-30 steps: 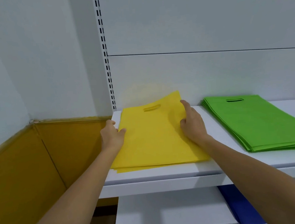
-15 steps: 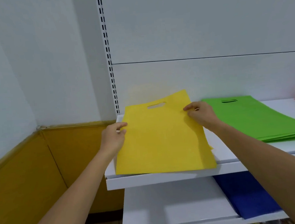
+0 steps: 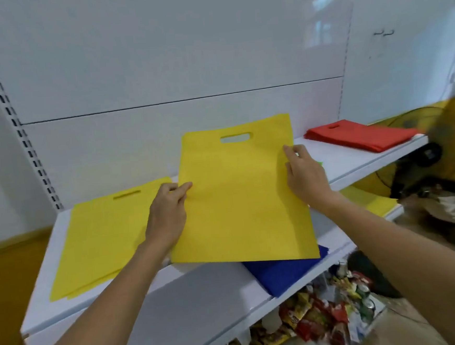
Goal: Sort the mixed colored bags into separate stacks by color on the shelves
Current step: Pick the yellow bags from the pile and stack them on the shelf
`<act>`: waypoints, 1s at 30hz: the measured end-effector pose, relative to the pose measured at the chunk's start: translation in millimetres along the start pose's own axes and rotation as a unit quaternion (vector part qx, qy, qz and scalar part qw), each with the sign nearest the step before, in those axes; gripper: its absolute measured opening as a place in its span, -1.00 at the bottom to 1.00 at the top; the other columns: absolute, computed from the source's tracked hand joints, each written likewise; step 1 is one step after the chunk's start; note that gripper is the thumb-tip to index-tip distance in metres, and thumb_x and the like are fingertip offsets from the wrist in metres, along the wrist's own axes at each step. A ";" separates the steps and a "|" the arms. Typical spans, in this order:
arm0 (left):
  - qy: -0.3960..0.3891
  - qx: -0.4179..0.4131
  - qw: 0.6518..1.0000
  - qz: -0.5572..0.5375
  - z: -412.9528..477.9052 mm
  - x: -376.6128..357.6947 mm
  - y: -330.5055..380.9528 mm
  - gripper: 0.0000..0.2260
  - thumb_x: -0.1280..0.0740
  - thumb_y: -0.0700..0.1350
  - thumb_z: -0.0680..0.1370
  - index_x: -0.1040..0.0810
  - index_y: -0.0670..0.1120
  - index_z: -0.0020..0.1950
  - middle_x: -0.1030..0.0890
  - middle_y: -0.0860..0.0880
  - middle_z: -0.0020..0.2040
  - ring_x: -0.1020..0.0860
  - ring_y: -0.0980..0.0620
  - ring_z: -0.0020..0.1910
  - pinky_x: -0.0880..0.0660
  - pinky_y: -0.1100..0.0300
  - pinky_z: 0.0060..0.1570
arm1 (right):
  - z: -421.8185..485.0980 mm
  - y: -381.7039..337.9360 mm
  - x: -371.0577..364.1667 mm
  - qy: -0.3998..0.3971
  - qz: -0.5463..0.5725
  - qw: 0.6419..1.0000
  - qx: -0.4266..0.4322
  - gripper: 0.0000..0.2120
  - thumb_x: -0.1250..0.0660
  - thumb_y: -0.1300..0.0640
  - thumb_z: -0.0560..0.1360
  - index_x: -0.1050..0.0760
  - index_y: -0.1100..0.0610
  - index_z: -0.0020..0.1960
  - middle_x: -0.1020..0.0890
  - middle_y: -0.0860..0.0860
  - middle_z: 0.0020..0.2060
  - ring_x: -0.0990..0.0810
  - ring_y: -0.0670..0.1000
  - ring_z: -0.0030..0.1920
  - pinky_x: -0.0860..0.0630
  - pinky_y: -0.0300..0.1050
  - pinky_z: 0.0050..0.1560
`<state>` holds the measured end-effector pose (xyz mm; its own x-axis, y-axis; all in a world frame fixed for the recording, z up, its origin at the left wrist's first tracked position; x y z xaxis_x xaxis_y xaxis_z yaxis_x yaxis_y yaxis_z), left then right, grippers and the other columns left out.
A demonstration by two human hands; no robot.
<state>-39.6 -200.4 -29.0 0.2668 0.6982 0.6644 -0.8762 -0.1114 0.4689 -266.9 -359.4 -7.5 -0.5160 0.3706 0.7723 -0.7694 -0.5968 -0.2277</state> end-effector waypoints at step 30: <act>-0.463 -0.091 0.865 -0.170 -85.6 -484.0 424.5 -0.49 -0.24 -0.02 0.58 -0.21 -0.12 0.49 -0.23 -0.03 0.42 -0.28 0.00 0.38 -0.29 0.15 0.30 | -182.4 556.2 135.3 -0.117 -0.054 0.901 -0.415 -0.67 -0.16 0.26 0.57 -0.37 0.43 0.26 -0.45 0.31 0.17 -0.36 0.22 0.22 -0.27 -0.01 0.13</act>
<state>-575.0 -525.1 -201.3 0.6543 -0.2069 0.7274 -0.7107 0.1606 0.6850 -833.3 -511.4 -137.8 -0.4029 0.1758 0.8982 -0.8768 0.2072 -0.4339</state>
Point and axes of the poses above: each hand's wrist, its own z-axis towards the middle knuckle, its own x-axis out of the back of the hand, y = z × x, the point moved 3 cm from there along z, towards the middle knuckle
